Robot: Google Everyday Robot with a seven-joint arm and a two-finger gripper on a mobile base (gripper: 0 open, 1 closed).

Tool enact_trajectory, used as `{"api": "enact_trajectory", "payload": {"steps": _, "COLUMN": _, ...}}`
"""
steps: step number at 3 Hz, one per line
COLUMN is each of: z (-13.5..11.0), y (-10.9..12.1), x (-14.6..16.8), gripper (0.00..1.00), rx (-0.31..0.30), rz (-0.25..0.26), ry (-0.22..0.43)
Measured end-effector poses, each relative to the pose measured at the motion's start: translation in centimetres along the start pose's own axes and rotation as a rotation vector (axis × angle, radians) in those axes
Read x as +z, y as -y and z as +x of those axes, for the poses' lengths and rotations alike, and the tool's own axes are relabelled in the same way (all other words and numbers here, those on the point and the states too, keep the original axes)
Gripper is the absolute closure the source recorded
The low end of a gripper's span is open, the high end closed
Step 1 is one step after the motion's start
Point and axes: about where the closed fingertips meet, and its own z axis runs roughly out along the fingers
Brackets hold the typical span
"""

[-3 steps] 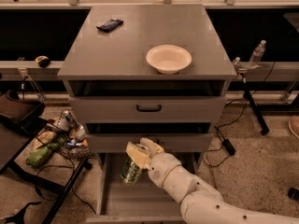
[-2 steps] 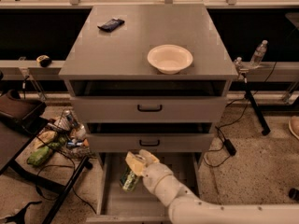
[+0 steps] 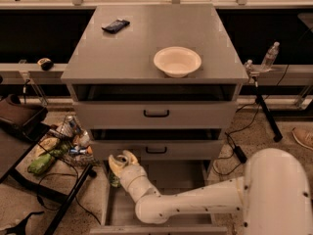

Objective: Place green can into bottom drawer

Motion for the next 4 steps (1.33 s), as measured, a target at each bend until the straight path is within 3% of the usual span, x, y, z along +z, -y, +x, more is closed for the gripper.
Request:
{"api": "enact_trajectory", "payload": {"steps": 1, "z": 0.2, "y": -2.4, "x": 1.2, "gripper": 1.0, "rx": -0.022, "rz": -0.037, "ry": -0.003}}
{"api": "enact_trajectory", "payload": {"steps": 2, "z": 0.3, "y": -1.8, "x": 1.2, "gripper": 1.0, "rx": -0.032, "rz": -0.037, "ry": -0.003}}
{"api": "enact_trajectory", "payload": {"steps": 3, "z": 0.6, "y": 0.8, "x": 0.9, "gripper": 1.0, "rx": -0.092, "rz": -0.045, "ry": -0.003}}
{"api": "enact_trajectory", "payload": {"steps": 4, "z": -0.5, "y": 9.0, "x": -0.5, "gripper": 1.0, "rx": -0.225, "rz": -0.082, "ry": -0.052}}
